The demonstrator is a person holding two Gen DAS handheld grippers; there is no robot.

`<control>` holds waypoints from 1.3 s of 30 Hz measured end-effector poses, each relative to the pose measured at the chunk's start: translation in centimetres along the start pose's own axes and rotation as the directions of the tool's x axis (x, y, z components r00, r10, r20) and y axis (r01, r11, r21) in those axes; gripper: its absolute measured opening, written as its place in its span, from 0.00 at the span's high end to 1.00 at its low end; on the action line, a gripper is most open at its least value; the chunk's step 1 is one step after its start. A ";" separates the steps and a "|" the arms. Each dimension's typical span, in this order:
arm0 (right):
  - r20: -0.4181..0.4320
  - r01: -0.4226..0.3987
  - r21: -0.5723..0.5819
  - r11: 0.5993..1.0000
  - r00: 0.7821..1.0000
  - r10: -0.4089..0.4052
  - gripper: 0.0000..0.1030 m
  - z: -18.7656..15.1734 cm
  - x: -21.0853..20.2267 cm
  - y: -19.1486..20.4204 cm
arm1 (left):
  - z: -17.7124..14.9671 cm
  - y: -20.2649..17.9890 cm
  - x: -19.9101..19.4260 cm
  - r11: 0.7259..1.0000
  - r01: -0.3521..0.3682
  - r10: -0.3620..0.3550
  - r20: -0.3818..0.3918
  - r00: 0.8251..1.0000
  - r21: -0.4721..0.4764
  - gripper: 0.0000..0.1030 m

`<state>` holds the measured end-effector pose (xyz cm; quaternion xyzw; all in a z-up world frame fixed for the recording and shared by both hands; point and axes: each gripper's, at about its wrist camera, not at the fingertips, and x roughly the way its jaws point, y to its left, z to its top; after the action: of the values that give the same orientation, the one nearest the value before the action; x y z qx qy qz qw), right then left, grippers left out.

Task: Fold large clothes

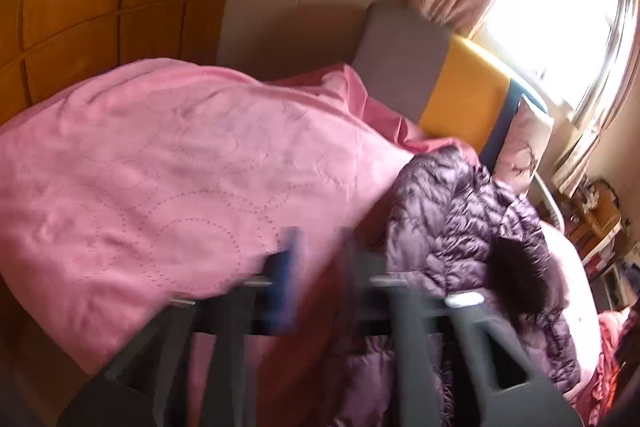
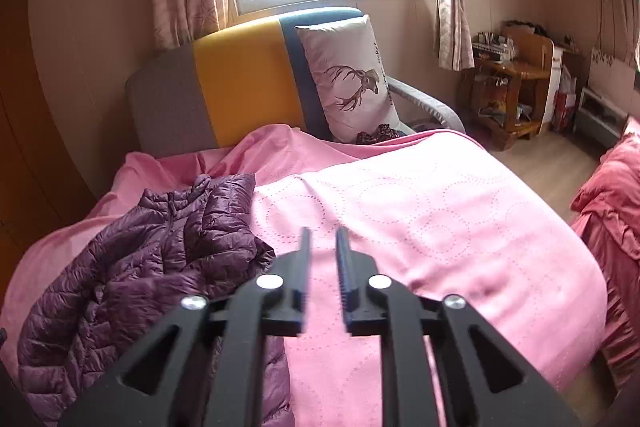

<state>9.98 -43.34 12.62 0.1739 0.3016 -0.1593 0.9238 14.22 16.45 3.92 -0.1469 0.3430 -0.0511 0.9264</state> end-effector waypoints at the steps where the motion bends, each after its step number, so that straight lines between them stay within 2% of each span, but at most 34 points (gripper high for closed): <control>1: 0.000 -0.036 -0.003 0.999 0.999 0.036 0.32 -0.7 -0.2 0.2 | -0.1 0.2 -0.9 1.000 0.017 -0.017 0.031 0.999 -0.020 0.16; 2: -0.017 -0.078 -0.013 0.997 0.997 0.078 0.26 -1.3 0.0 0.7 | -0.4 0.2 -1.8 0.998 0.048 -0.046 0.063 0.997 -0.034 0.14; 3: -0.040 -0.116 -0.019 0.993 0.993 0.115 0.24 -2.2 -0.4 1.5 | -0.7 0.0 -2.5 0.996 0.089 -0.088 0.056 0.995 -0.027 0.14; 5: -0.109 -0.194 -0.037 0.980 0.976 0.189 0.20 -4.1 1.3 3.7 | -1.8 -0.5 -2.8 0.994 0.111 -0.111 0.015 0.994 -0.014 0.14; 7: -0.181 -0.233 -0.089 0.969 0.960 0.214 0.20 -6.7 3.1 6.6 | -3.2 -0.9 -2.6 0.991 0.136 -0.136 -0.032 0.990 0.002 0.14; 9: -0.271 -0.268 -0.112 0.957 0.935 0.230 0.20 -8.7 6.1 9.0 | -5.4 -1.7 -1.4 0.991 0.124 -0.119 -0.095 0.988 0.040 0.14; 10: -0.332 -0.268 -0.131 0.954 0.919 0.212 0.20 -10.3 7.9 10.2 | -6.4 -1.9 -0.7 0.992 0.116 -0.109 -0.127 0.986 0.050 0.16; 11: -0.381 -0.278 -0.141 0.950 0.901 0.207 0.32 -11.2 9.3 11.1 | -7.2 -2.0 0.1 0.991 0.120 -0.110 -0.155 0.982 0.057 0.26; 12: -0.436 -0.307 -0.144 0.941 0.873 0.218 0.48 -12.3 10.5 12.1 | -8.2 -2.3 1.2 0.989 0.125 -0.109 -0.199 0.974 0.073 0.36; 13: -0.469 -0.320 -0.165 0.933 0.857 0.211 0.80 -13.0 11.4 12.9 | -8.7 -2.5 2.2 0.988 0.116 -0.089 -0.244 0.966 0.098 0.60; 14: -0.465 -0.315 -0.204 0.927 0.864 0.191 0.87 -13.2 11.3 13.6 | -8.9 -2.5 2.9 0.987 0.105 -0.071 -0.265 0.962 0.118 0.82; 15: -0.436 -0.303 -0.251 0.919 0.883 0.172 0.90 -13.1 10.7 14.1 | -8.8 -2.4 3.5 0.986 0.080 -0.038 -0.270 0.962 0.146 0.85; 17: -0.356 -0.255 -0.328 0.909 0.925 0.131 0.92 -11.8 8.9 14.0 | -7.8 -1.7 3.8 0.988 0.027 0.011 -0.247 0.969 0.149 0.88; 19: -0.240 -0.150 -0.372 0.916 0.969 0.061 0.92 -9.4 7.0 12.3 | -5.5 0.0 4.5 0.993 -0.036 0.059 -0.213 0.975 0.112 0.88; 21: -0.144 -0.024 -0.388 0.921 0.989 -0.035 0.92 -7.4 5.8 10.1 | -2.6 1.6 5.5 0.989 -0.107 0.123 -0.176 0.977 0.100 0.90; 22: -0.104 0.058 -0.374 0.925 0.989 -0.104 0.92 -5.9 5.5 8.1 | -1.8 2.0 5.8 0.987 -0.127 0.142 -0.167 0.976 0.096 0.90; 24: -0.075 0.171 -0.330 0.929 0.976 -0.206 0.92 -3.8 5.8 4.7 | 0.6 3.0 7.0 0.979 -0.179 0.192 -0.145 0.971 0.098 0.90; 26: -0.052 0.308 -0.282 0.909 0.941 -0.335 0.92 -1.8 6.5 1.0 | 2.9 3.9 7.9 0.970 -0.225 0.235 -0.118 0.965 0.092 0.90; 27: -0.048 0.380 -0.248 0.891 0.914 -0.403 0.93 -0.9 7.0 -1.2 | 4.1 4.5 8.4 0.964 -0.256 0.263 -0.104 0.959 0.078 0.90; 28: -0.049 0.427 -0.226 0.876 0.893 -0.448 0.93 -0.4 7.5 -2.6 | 5.2 4.9 8.9 0.956 -0.286 0.291 -0.089 0.953 0.062 0.86; 30: -0.046 0.527 -0.187 0.829 0.839 -0.543 0.93 0.6 8.1 -4.9 | 7.1 4.9 9.0 0.944 -0.327 0.329 -0.057 0.942 0.047 0.62; 31: -0.049 0.572 -0.172 0.802 0.808 -0.587 0.93 0.9 8.4 -6.0 | 7.7 4.8 8.6 0.934 -0.357 0.358 -0.029 0.933 0.034 0.32; 32: -0.058 0.604 -0.155 0.782 0.784 -0.618 0.91 1.0 8.2 -7.2 | 8.3 4.6 8.2 0.921 -0.388 0.388 0.012 0.921 0.016 0.10; 33: -0.066 0.625 -0.130 0.770 0.769 -0.636 0.87 0.9 8.1 -8.2 | 8.6 4.4 6.8 0.916 -0.402 0.401 0.083 0.912 -0.008 0.09; 34: -0.068 0.624 -0.107 0.774 0.772 -0.632 0.68 1.0 7.3 -9.3 | 8.8 4.3 6.0 0.912 -0.410 0.408 0.121 0.905 -0.016 0.09; 35: -0.069 0.613 -0.088 0.785 0.783 -0.619 0.36 1.0 7.1 -9.3 | 8.9 4.3 5.3 0.900 -0.437 0.434 0.137 0.890 -0.012 0.09; 36: -0.062 0.607 -0.068 0.792 0.789 -0.611 0.25 0.8 6.5 -9.3 | 8.9 4.4 5.0 0.894 -0.448 0.445 0.129 0.886 -0.008 0.09; 37: -0.054 0.594 -0.052 0.803 0.801 -0.596 0.20 0.3 5.5 -9.1 | 8.6 4.7 4.6 0.902 -0.432 0.430 0.106 0.896 -0.011 0.09; 38: -0.066 0.556 -0.045 0.830 0.827 -0.558 0.19 -0.2 4.8 -8.8 | 8.0 4.8 4.2 0.926 -0.377 0.378 0.080 0.922 -0.020 0.09; 39: -0.091 0.494 -0.036 0.869 0.864 -0.495 0.19 -0.5 4.1 -8.6 | 6.9 4.7 4.0 0.962 -0.270 0.271 0.043 0.962 -0.033 0.09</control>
<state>9.44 -51.56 7.82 0.0934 0.3815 -0.3800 0.8375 21.72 21.83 5.01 -0.1124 0.3388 0.0841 0.9303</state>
